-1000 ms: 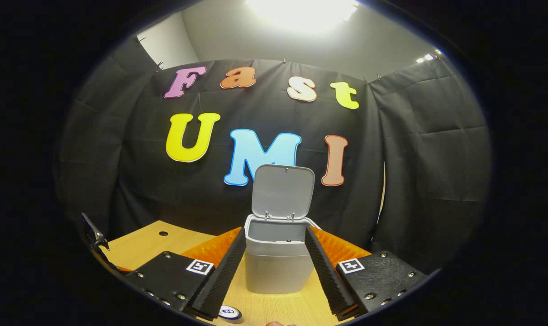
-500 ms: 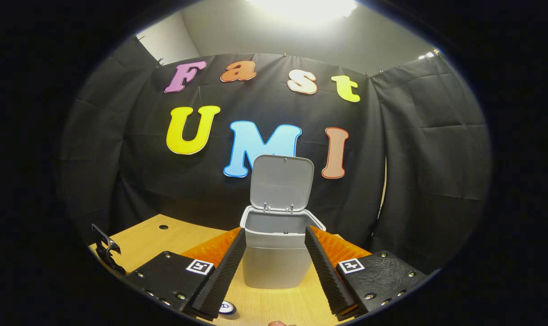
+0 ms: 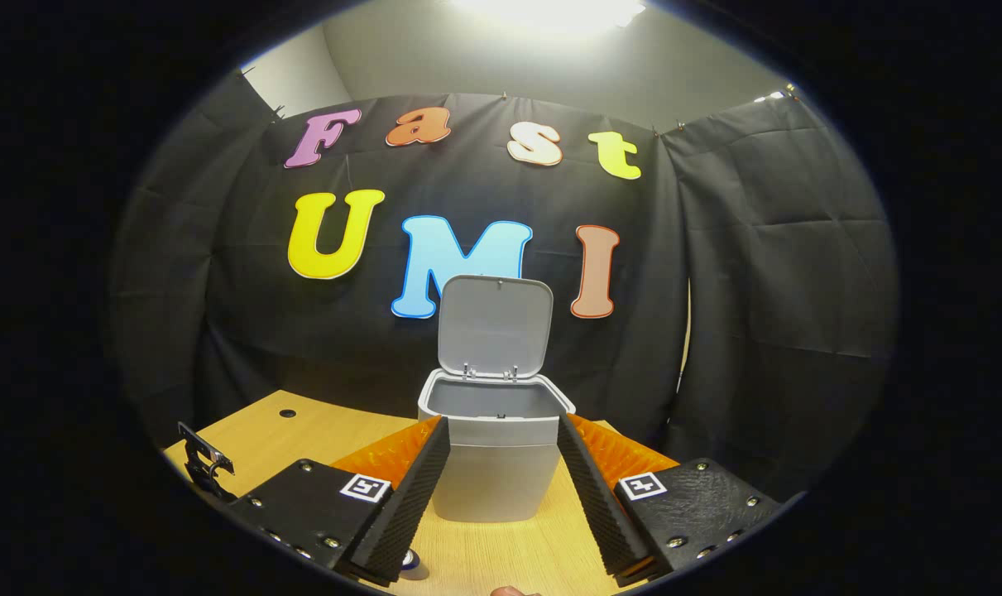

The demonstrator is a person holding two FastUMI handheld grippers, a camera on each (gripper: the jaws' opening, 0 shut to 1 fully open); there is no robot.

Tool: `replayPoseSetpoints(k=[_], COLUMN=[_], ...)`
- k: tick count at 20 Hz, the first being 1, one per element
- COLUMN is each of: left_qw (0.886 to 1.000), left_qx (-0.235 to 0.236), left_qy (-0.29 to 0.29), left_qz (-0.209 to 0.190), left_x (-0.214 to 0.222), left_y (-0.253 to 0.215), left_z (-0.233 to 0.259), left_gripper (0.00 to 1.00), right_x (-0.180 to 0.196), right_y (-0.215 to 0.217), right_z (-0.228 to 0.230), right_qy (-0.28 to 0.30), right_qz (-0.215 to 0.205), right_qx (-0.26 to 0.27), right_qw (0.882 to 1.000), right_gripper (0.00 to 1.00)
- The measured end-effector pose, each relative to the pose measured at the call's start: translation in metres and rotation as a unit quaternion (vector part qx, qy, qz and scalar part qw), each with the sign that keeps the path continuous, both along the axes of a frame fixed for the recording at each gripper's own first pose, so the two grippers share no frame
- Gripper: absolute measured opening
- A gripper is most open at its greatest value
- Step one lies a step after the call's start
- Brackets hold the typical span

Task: Press the lid of the desktop garbage bin to open it, pick up the crumpled paper on the desktop and throw it into the bin, then pick up the pop can on the desktop and drop it into the bin, and finally close the garbage bin lid.

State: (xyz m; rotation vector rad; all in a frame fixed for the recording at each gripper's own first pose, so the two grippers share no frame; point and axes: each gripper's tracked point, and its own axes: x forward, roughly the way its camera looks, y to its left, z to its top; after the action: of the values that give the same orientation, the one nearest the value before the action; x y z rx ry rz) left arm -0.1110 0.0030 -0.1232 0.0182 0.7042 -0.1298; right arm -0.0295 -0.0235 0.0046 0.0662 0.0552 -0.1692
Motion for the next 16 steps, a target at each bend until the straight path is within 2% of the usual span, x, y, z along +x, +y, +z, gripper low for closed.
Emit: replayPoseSetpoints(k=[2,4,6,7,8,9,10,11,12,16], left_qw=[1.000,1.000,1.000,1.000,1.000,1.000,1.000,1.000,1.000,1.000], left_qx=[-0.007,-0.011,-0.013,-0.001,-0.001,-0.009,-0.001,-0.004,-0.012,-0.020], left_qy=[0.010,0.018,0.021,0.011,0.007,0.014,0.012,0.011,0.015,0.012], left_qz=[-0.003,-0.004,-0.010,-0.002,-0.001,-0.004,0.010,0.017,0.018,0.012], left_x=[-0.0060,-0.0101,-0.0102,-0.0078,-0.0033,-0.0051,-0.0088,-0.0033,-0.0049,-0.0056], left_y=[-0.0026,-0.0047,-0.0064,-0.0009,-0.0004,-0.0038,0.0003,0.0026,0.0007,-0.0030], left_z=[-0.0009,-0.0033,-0.0008,0.0045,0.0017,-0.0022,0.0003,0.0028,0.0043,0.0064], left_gripper=[0.75,0.72,0.58,0.56,0.47,0.34,0.33,0.19,0.16,0.16], right_x=[0.0003,-0.0001,0.0007,0.0011,0.0016,0.0023,0.0026,0.0030,0.0033,0.0031], right_y=[-0.0007,-0.0006,0.0020,0.0032,0.0042,0.0051,0.0065,0.0072,0.0078,0.0053], right_z=[-0.0016,-0.0014,-0.0007,-0.0003,-0.0010,-0.0004,-0.0008,0.0007,0.0006,0.0033], right_qy=[0.003,0.002,0.001,0.002,0.002,0.002,0.001,0.001,0.001,-0.005], right_qz=[-0.002,-0.002,0.001,0.003,0.005,0.008,0.010,0.013,0.015,0.016], right_qx=[0.003,0.006,0.007,0.006,0.006,0.006,0.006,0.006,0.006,0.001], right_qw=[1.000,1.000,1.000,1.000,1.000,1.000,1.000,1.000,1.000,1.000], right_gripper=[0.86,0.85,0.85,0.85,0.85,0.85,0.85,0.85,0.85,0.86])
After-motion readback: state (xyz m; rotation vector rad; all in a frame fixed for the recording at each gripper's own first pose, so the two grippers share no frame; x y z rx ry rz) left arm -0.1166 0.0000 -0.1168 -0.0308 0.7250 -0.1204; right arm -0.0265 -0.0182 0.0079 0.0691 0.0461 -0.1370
